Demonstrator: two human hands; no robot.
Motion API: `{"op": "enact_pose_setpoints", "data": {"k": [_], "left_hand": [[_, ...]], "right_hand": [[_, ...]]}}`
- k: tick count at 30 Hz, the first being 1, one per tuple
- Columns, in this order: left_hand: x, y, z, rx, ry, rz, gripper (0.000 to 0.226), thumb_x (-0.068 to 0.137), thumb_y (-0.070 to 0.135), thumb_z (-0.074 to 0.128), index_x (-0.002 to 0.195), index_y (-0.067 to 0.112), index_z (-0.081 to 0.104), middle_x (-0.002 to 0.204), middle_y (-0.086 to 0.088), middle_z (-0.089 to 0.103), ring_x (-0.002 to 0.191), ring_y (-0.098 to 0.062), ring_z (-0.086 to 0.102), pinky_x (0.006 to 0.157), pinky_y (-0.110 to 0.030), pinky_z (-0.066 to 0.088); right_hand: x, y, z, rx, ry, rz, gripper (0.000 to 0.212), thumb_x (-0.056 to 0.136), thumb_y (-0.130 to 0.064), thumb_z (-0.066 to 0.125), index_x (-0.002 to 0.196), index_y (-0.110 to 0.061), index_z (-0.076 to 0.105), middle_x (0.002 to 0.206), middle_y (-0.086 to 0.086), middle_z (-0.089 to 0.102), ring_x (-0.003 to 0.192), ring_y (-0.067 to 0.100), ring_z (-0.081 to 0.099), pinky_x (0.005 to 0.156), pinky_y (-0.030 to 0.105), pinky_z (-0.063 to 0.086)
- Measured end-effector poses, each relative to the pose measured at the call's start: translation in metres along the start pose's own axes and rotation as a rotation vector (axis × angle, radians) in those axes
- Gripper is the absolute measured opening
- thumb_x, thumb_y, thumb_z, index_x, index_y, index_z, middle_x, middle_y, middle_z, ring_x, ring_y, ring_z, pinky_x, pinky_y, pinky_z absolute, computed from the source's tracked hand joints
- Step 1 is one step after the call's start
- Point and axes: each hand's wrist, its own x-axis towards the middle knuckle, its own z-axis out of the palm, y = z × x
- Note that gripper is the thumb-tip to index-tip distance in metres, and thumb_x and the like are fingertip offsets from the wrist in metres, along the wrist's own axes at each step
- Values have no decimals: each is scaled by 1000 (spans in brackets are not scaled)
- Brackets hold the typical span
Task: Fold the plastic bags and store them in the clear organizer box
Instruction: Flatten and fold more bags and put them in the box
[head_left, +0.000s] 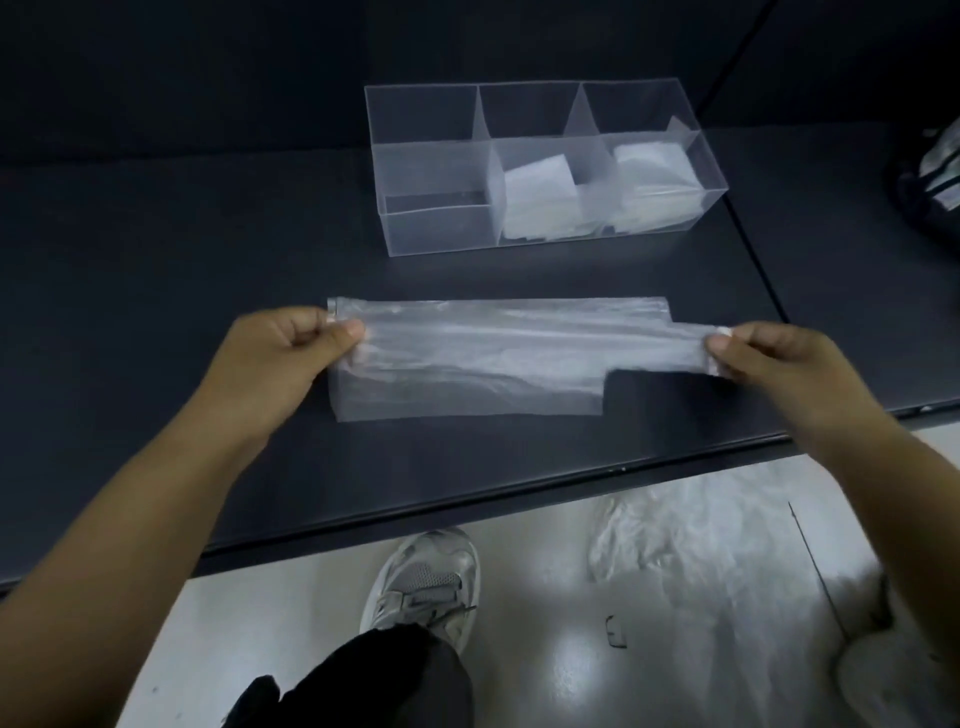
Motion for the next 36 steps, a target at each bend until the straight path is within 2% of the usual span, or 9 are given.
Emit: {"op": "enact_pose_setpoints", "data": {"k": [6, 11, 14, 17, 19, 23, 26, 30, 36], "left_hand": [[31, -17, 10, 364, 165, -13, 21, 85, 41, 67, 70, 27, 69, 73, 9, 69, 66, 0, 62, 61, -17, 41], [22, -17, 23, 667, 393, 323, 18, 88, 25, 65, 99, 10, 66, 107, -11, 56, 96, -29, 54, 86, -35, 40], [9, -20, 37, 815, 215, 583, 29, 95, 16, 49, 117, 3, 63, 123, -16, 59, 113, -34, 54, 100, -41, 35], [3, -33, 46, 995, -32, 520, 48, 102, 30, 37, 142, 4, 42, 149, -11, 39, 141, -26, 31, 117, -41, 17], [2, -41, 46, 1070, -80, 461, 62, 100, 48, 25, 149, 10, 24, 158, -3, 19, 147, -20, 15, 120, -41, 8], [2, -46, 46, 1148, -135, 418, 71, 90, 56, 7, 149, 17, 2, 158, 3, 1, 147, -20, -3, 119, -44, 0], [1, -47, 42, 1202, -168, 424, 70, 87, 53, 8, 147, 21, -10, 161, -4, 2, 146, -21, -9, 119, -46, -2], [0, -46, 37, 1204, -171, 399, 91, 82, 74, 0, 151, 15, 1, 158, 0, -6, 147, -21, -7, 119, -47, -3], [-3, -44, 27, 1249, -161, 314, 102, 74, 83, -5, 147, 14, -20, 157, -1, -22, 142, -13, -26, 117, -44, -14]], "right_hand": [[50, 7, 38, -110, 188, 97, 19, 85, -24, 71, 75, -7, 69, 66, -2, 60, 61, 4, 51, 53, 3, 36], [56, 3, 44, -189, 268, 129, 18, 85, -27, 69, 75, -12, 71, 69, 1, 64, 61, 3, 53, 48, -1, 34], [52, -4, 47, -202, 280, 168, 21, 85, -28, 68, 74, -11, 69, 78, 10, 68, 68, 15, 59, 60, 13, 42], [43, -21, 59, -349, 412, 194, 19, 86, -29, 65, 93, -12, 69, 102, 12, 65, 97, 31, 61, 86, 34, 46], [27, -43, 86, -450, 548, 37, 27, 86, -23, 62, 111, -13, 63, 119, 14, 54, 111, 34, 52, 97, 41, 38], [-19, -87, 194, -327, 100, -494, 40, 90, -4, 52, 129, -3, 54, 139, 18, 46, 131, 30, 41, 113, 37, 29], [-25, -86, 241, -483, -144, -488, 50, 101, -27, 38, 148, -12, 29, 158, 8, 20, 146, 21, 14, 121, 37, 5], [-2, -40, 204, -841, -102, -460, 66, 98, -53, 24, 154, -22, 6, 162, 0, -1, 148, 16, -6, 117, 40, -11], [12, -4, 111, -791, 35, -348, 68, 94, -49, 45, 151, -19, 23, 160, 2, 16, 148, 17, 9, 118, 36, -2]]}}
